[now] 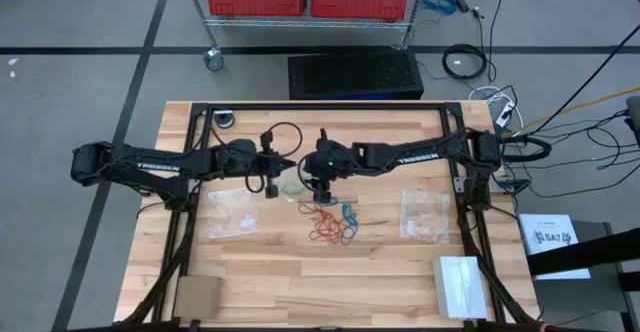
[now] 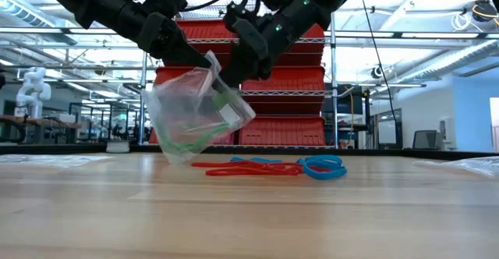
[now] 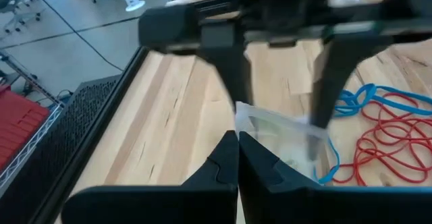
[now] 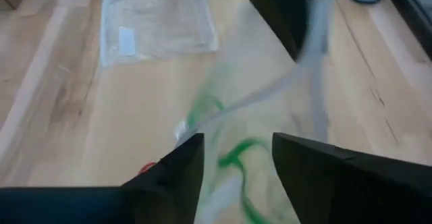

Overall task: Sort rubber bands
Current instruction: Close the top transparent zip bag

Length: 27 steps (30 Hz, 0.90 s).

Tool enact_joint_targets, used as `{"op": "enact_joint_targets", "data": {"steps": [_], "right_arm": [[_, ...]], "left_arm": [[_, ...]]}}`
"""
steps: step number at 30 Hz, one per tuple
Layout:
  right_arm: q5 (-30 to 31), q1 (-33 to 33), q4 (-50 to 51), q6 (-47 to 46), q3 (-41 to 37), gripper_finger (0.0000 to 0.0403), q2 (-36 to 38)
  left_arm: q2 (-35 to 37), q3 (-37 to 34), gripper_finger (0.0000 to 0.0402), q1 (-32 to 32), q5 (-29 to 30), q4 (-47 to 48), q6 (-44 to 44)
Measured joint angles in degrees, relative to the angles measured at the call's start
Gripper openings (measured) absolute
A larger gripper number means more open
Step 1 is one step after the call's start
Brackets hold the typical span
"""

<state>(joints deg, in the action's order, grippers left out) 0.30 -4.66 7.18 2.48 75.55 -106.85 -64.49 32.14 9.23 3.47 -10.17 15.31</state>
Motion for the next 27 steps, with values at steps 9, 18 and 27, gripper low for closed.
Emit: {"op": "enact_joint_targets", "data": {"steps": [9, 18, 27], "right_arm": [[-0.2, 1.8, 1.5, -0.1, 0.0, 0.0174, 5.6], [5.7, 4.4, 4.2, 1.7, 0.0, 0.0174, 10.7], [11.8, 5.7, 13.4, -5.2, -3.8, 0.0174, 13.8]], "left_arm": [[0.0, 0.0, 0.0000, 0.0, 0.1, 0.1, 0.0], [0.0, 0.0, 0.0000, 0.0, 0.2, 0.2, 0.0], [0.0, 0.0, 0.0000, 0.0, 0.5, 0.2, -0.4]]}}
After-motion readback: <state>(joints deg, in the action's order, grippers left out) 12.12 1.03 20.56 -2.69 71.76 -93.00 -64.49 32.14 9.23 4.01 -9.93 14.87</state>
